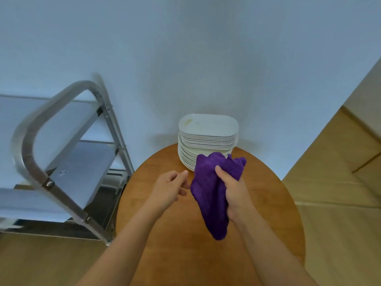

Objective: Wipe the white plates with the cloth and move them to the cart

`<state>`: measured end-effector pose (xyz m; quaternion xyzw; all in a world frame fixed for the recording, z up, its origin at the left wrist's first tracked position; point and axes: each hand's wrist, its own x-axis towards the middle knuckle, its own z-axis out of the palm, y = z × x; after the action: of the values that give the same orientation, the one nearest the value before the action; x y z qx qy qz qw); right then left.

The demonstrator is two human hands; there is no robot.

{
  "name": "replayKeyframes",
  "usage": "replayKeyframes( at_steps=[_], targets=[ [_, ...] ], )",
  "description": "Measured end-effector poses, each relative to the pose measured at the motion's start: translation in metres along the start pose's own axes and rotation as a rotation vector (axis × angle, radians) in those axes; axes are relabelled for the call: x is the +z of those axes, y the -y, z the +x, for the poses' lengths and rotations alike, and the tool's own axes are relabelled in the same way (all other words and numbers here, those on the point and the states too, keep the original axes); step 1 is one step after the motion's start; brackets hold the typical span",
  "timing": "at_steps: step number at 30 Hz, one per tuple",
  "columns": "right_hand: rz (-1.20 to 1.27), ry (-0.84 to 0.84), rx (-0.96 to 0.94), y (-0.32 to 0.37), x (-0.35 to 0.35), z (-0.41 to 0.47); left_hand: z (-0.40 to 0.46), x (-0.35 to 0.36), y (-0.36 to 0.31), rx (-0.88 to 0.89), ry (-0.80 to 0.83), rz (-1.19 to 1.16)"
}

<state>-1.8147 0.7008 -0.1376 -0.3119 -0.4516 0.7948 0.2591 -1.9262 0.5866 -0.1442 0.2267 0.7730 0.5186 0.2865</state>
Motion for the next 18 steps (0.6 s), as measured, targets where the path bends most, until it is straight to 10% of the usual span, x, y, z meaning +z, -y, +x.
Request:
replayKeyframes(
  at_steps=[18],
  targets=[
    [-0.137, -0.091, -0.046, 0.020, -0.015, 0.062, 0.181, 0.001, -0.037, -0.025, -0.252, 0.397]
  ],
)
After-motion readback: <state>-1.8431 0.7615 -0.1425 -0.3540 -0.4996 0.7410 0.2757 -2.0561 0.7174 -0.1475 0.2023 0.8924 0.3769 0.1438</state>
